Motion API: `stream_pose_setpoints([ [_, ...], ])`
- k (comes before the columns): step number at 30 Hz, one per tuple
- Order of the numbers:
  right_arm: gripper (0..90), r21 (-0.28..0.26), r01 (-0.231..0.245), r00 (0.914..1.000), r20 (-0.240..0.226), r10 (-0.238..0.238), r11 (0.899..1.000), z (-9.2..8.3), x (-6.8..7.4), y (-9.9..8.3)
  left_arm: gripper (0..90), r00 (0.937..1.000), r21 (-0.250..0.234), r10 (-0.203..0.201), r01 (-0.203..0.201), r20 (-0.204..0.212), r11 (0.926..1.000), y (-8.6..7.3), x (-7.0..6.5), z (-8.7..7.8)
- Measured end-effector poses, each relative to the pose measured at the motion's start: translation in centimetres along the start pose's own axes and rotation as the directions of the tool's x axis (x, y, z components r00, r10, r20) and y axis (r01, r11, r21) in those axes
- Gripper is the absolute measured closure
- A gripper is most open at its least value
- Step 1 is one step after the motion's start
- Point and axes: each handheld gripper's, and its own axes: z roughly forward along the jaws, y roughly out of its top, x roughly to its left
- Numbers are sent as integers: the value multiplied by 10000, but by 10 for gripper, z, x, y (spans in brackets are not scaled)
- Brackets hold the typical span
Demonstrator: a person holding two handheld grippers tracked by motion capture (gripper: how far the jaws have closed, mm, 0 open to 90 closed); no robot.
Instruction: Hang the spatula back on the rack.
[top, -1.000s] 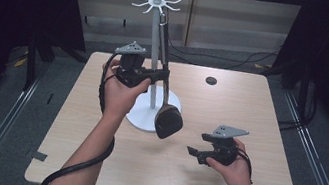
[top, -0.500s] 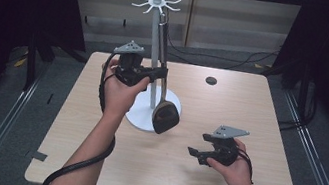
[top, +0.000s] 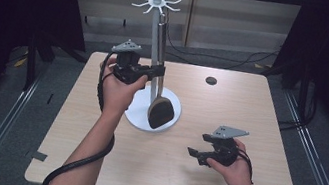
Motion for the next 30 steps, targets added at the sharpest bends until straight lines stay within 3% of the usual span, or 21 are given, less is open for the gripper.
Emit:
stream_pose_setpoints([
  [22, 220, 73, 29, 10000, -44, -29, 10000, -1, 2, -1, 724, 9998, -283, -14, 9, -179, 9996, 1, 3, -2],
  [30, 220, 93, 36, 10000, -20, -35, 10000, -2, 2, -3, 666, 9985, -164, 267, -275, -487, 9995, -1, 0, -2],
])
